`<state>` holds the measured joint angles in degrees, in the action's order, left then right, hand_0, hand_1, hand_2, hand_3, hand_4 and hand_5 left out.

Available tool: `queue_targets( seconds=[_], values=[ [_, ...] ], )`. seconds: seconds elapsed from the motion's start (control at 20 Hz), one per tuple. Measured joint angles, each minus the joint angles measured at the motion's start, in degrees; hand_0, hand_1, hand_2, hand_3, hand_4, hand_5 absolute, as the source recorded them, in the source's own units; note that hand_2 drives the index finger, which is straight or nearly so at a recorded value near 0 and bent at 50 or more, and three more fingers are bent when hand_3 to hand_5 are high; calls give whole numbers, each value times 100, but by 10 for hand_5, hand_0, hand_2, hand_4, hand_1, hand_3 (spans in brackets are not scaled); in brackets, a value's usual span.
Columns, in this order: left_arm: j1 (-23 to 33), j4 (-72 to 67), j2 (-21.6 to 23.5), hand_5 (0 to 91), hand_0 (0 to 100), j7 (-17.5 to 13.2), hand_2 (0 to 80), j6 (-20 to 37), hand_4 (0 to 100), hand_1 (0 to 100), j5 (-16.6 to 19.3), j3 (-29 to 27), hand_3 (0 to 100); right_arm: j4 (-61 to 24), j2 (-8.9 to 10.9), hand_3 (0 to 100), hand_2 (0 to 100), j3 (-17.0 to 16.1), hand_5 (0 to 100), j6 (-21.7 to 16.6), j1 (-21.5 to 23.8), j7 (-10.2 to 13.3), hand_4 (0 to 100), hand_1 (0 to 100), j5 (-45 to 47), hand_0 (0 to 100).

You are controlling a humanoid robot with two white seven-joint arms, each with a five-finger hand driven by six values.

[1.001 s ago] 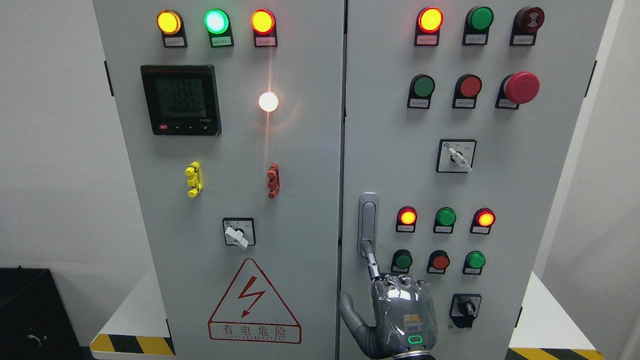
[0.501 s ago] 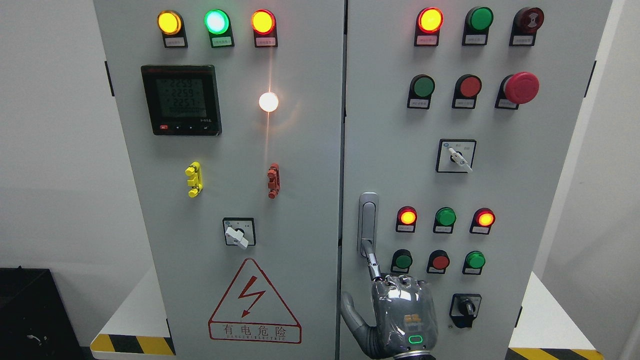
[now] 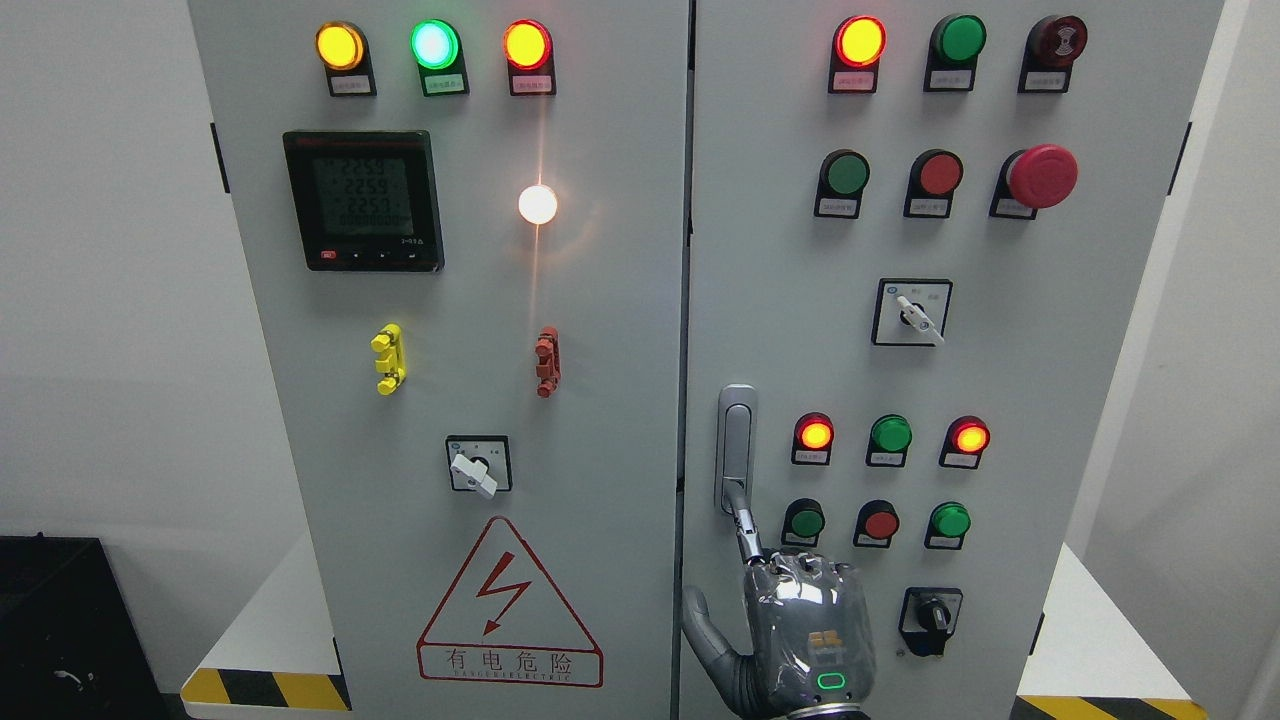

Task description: Release door handle

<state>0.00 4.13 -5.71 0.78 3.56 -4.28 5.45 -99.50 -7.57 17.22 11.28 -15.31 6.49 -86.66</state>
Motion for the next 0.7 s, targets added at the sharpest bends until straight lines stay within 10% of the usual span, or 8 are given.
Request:
queue_targets(
  seconds=[0.7],
  values=[
    [0,0,0,0,120,0,0,0,0,556,1,0,0,4,-6,951,0,-6,968,1,17,-28,943,195,6,496]
  ],
)
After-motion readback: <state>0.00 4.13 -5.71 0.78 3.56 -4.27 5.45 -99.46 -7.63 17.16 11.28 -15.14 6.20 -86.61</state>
